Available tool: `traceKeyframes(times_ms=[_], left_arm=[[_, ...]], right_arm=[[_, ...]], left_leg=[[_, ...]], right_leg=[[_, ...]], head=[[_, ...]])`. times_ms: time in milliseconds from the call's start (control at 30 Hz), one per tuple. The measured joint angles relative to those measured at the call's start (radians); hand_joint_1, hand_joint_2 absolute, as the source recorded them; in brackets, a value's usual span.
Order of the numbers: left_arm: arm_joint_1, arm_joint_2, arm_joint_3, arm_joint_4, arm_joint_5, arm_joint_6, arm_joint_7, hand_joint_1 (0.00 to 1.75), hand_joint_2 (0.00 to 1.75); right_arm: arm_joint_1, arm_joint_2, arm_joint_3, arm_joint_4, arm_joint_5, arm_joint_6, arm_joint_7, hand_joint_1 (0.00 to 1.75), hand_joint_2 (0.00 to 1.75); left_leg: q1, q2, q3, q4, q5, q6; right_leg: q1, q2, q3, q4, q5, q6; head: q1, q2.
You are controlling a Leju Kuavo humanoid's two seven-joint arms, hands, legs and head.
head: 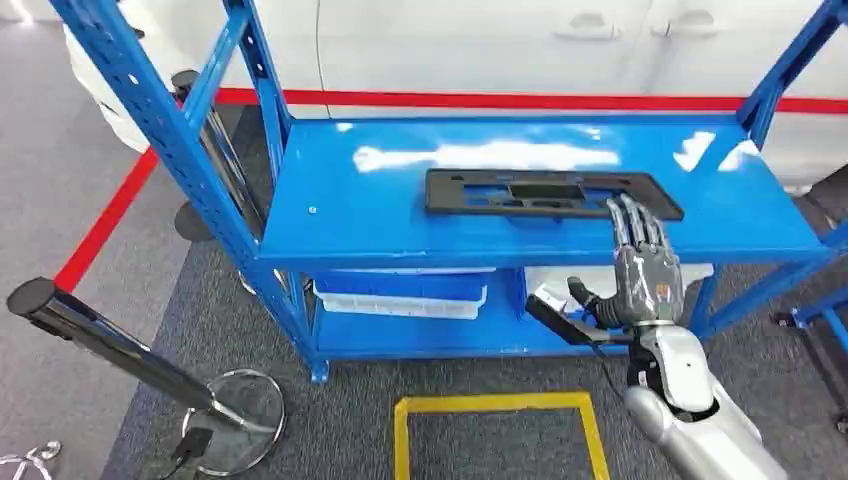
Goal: Take the parts from the cabinet and place them on the table.
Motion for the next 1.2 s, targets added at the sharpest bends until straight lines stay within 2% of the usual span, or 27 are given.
traceKeyframes(times_ms=[33,67,100,167,200,233,267,333,367,433,533,600,633,700,733,767,833,867,900,933,1000,1033,1067,1100,1133,1167,1200], left_arm=[[-0.002,-0.001,-0.001,0.000,-0.002,0.000,0.000,0.00,0.00],[-0.003,0.000,-0.001,0.000,-0.002,0.000,0.000,0.00,0.00],[-0.005,0.000,-0.001,0.000,-0.003,0.000,0.000,0.00,0.00],[-0.005,0.002,-0.002,0.000,-0.005,-0.001,0.000,0.00,0.00],[-0.003,0.002,-0.002,0.000,-0.007,-0.002,0.000,0.00,0.00],[-0.002,0.002,-0.002,0.000,-0.009,-0.004,0.000,0.00,0.00],[-0.002,0.002,-0.002,0.000,-0.012,-0.005,0.000,0.00,0.00],[-0.005,0.004,-0.008,0.000,-0.014,-0.005,0.000,0.00,0.00],[-0.006,0.004,-0.011,0.000,-0.015,-0.005,0.000,0.00,0.00],[-0.010,0.005,-0.016,0.000,-0.017,-0.006,0.000,0.00,0.00],[-0.012,0.003,-0.017,0.000,-0.017,-0.006,0.004,0.00,0.00],[-0.014,0.002,-0.018,0.000,-0.017,-0.006,0.006,0.00,0.00],[-0.016,0.002,-0.018,0.000,-0.016,-0.006,0.006,0.00,0.00],[-0.017,0.002,-0.018,0.000,-0.016,-0.005,0.006,0.00,0.00],[-0.017,0.002,-0.018,0.000,-0.016,-0.005,0.006,0.00,0.00],[-0.017,0.002,-0.018,0.000,-0.016,-0.005,0.006,0.00,0.00],[-0.017,0.002,-0.018,0.000,-0.016,-0.005,0.006,0.00,0.00],[-0.018,0.000,-0.018,0.000,-0.016,-0.006,0.006,0.00,0.00],[-0.019,-0.005,-0.018,0.000,-0.015,-0.006,0.008,0.00,0.00],[-0.021,-0.005,-0.018,0.000,-0.015,-0.006,0.008,0.00,0.00],[-0.021,-0.006,-0.018,0.000,-0.015,-0.006,0.008,0.00,0.00],[-0.021,-0.006,-0.018,0.001,-0.015,-0.006,0.009,0.00,0.00],[-0.022,-0.006,-0.018,0.000,-0.015,-0.006,0.009,0.00,0.00],[-0.022,-0.006,-0.018,0.000,-0.015,-0.006,0.009,0.00,0.00],[-0.023,-0.006,-0.018,0.000,-0.015,-0.006,0.009,0.00,0.00],[-0.023,-0.003,-0.018,0.000,-0.015,-0.006,0.009,0.00,0.00],[-0.023,-0.003,-0.018,0.000,-0.015,-0.006,0.009,0.00,0.00]], right_arm=[[-0.001,0.000,0.000,-0.001,0.000,0.001,0.000,0.00,1.75],[-0.001,0.003,-0.001,-0.003,-0.001,0.001,0.000,0.00,1.75],[-0.007,0.006,-0.001,-0.002,-0.001,0.002,-0.001,0.00,1.75],[-0.012,0.013,-0.001,0.000,-0.001,0.011,-0.001,0.00,1.75],[-0.012,0.018,0.001,0.003,-0.001,0.021,-0.003,0.00,1.75],[-0.012,0.025,0.002,0.008,0.000,0.027,-0.003,0.00,1.75],[-0.013,0.032,0.004,0.012,0.000,0.032,-0.003,0.00,1.75],[-0.022,0.053,0.007,0.024,0.002,0.041,-0.005,0.00,1.75],[-0.029,0.066,0.009,0.030,0.003,0.045,-0.006,0.00,1.75],[-0.044,0.084,0.012,0.046,0.006,0.053,-0.011,0.00,1.75],[-0.050,0.108,0.021,0.062,0.006,0.054,-0.015,0.00,1.75],[-0.056,0.119,0.026,0.071,0.006,0.054,-0.016,0.00,1.75],[-0.061,0.123,0.027,0.077,0.006,0.055,-0.018,0.00,1.75],[-0.061,0.132,0.034,0.090,0.006,0.058,-0.018,0.00,1.75],[-0.059,0.134,0.036,0.095,0.006,0.058,-0.018,0.00,1.75],[-0.059,0.139,0.039,0.101,0.006,0.058,-0.018,0.00,1.75],[-0.061,0.143,0.041,0.108,0.005,0.059,-0.018,0.00,1.75],[-0.064,0.147,0.042,0.112,0.005,0.063,-0.018,0.00,1.75],[-0.068,0.150,0.042,0.119,0.005,0.065,-0.019,0.00,1.75],[-0.071,0.155,0.043,0.123,0.004,0.069,-0.021,0.00,1.75],[-0.073,0.160,0.043,0.128,0.002,0.070,-0.021,0.00,1.75],[-0.073,0.161,0.043,0.130,0.002,0.070,-0.021,0.00,1.75],[-0.072,0.169,0.043,0.130,0.002,0.070,-0.021,0.00,1.75],[-0.075,0.170,0.043,0.133,0.002,0.070,-0.021,0.00,1.75],[-0.079,0.172,0.043,0.135,0.002,0.070,-0.021,0.00,1.75],[-0.081,0.176,0.046,0.138,0.002,0.071,-0.021,0.00,1.75],[-0.080,0.179,0.050,0.141,0.002,0.071,-0.021,0.00,1.75]], left_leg=[[-0.005,0.001,0.008,-0.004,-0.004,-0.006],[0.000,0.000,0.005,0.011,-0.016,-0.008],[0.000,0.000,-0.018,0.064,-0.041,-0.008],[0.001,-0.001,-0.106,0.216,-0.098,-0.012],[0.001,-0.001,-0.153,0.283,-0.109,-0.016],[0.001,-0.001,-0.180,0.306,-0.097,-0.019],[0.002,-0.001,-0.183,0.286,-0.063,-0.020],[0.004,0.000,-0.135,0.132,0.058,-0.019],[0.003,0.000,-0.113,0.058,0.090,-0.016],[-0.004,-0.002,-0.098,0.037,0.065,-0.007],[-0.001,-0.004,-0.098,0.032,0.069,0.007],[0.002,-0.004,-0.086,0.021,0.070,0.020],[0.002,-0.004,-0.084,0.021,0.068,0.023],[0.000,-0.005,-0.082,0.021,0.063,0.029],[0.000,-0.005,-0.080,0.021,0.061,0.030],[-0.001,-0.006,-0.075,0.021,0.057,0.029],[-0.002,-0.009,-0.060,0.021,0.048,0.027],[-0.003,-0.010,-0.049,0.021,0.041,0.025],[-0.002,-0.010,-0.048,0.019,0.038,0.021],[-0.004,-0.012,-0.049,0.019,0.037,0.016],[-0.001,-0.010,-0.051,0.016,0.036,0.005],[-0.001,-0.009,-0.047,0.010,0.036,0.000],[-0.004,-0.007,-0.043,0.013,0.024,-0.006],[-0.004,-0.007,-0.047,0.035,0.014,-0.011],[-0.002,-0.008,-0.070,0.081,-0.010,-0.012],[-0.002,-0.007,-0.123,0.175,-0.050,-0.017],[-0.001,-0.007,-0.167,0.247,-0.073,-0.021]], right_leg=[[-0.006,0.000,0.010,-0.014,0.000,-0.002],[-0.011,-0.001,0.026,-0.027,0.000,-0.006],[-0.012,-0.002,0.034,-0.032,-0.003,-0.015],[-0.011,-0.003,0.041,-0.032,-0.011,-0.024],[-0.010,-0.003,0.045,-0.031,-0.016,-0.025],[-0.010,-0.002,0.049,-0.030,-0.021,-0.025],[-0.010,0.000,0.055,-0.027,-0.027,-0.024],[-0.012,0.004,0.070,-0.016,-0.045,-0.017],[-0.012,0.004,0.073,-0.007,-0.056,-0.012],[-0.006,0.009,0.062,0.003,-0.061,-0.002],[-0.006,0.007,0.064,-0.005,-0.061,0.010],[-0.011,-0.002,0.045,0.042,-0.089,0.020],[-0.011,-0.002,0.013,0.104,-0.116,0.023],[-0.015,-0.002,-0.084,0.267,-0.169,0.029],[-0.016,-0.002,-0.111,0.300,-0.168,0.029],[-0.016,-0.002,-0.117,0.288,-0.136,0.028],[-0.014,-0.002,-0.066,0.156,-0.039,0.017],[-0.010,-0.002,-0.020,0.052,0.019,0.006],[-0.002,-0.002,-0.002,0.026,0.005,-0.003],[0.004,-0.004,0.003,0.007,0.009,-0.007],[0.006,-0.005,0.009,-0.002,-0.006,-0.015],[0.006,-0.003,0.011,-0.006,-0.006,-0.016],[-0.015,-0.007,0.034,-0.036,0.000,-0.018],[-0.010,-0.005,0.047,-0.050,0.001,-0.020],[-0.009,-0.008,0.052,-0.052,0.000,-0.027],[-0.009,-0.007,0.054,-0.052,-0.003,-0.029],[-0.009,-0.006,0.055,-0.051,-0.006,-0.030]], head=[[-0.003,0.000],[-0.002,0.000],[-0.004,0.000],[-0.005,0.000],[-0.004,0.000],[-0.005,0.000],[-0.005,0.000],[-0.005,0.000],[-0.005,0.000],[-0.005,0.000],[-0.004,0.000],[-0.001,0.000],[-0.002,0.000],[-0.002,0.000],[-0.002,0.000],[-0.002,0.000],[-0.002,0.000],[-0.002,0.000],[-0.004,0.000],[-0.004,0.000],[-0.001,0.000],[-0.001,0.000],[-0.002,0.000],[-0.001,0.000],[-0.005,0.000],[-0.004,0.000],[-0.004,0.000]])
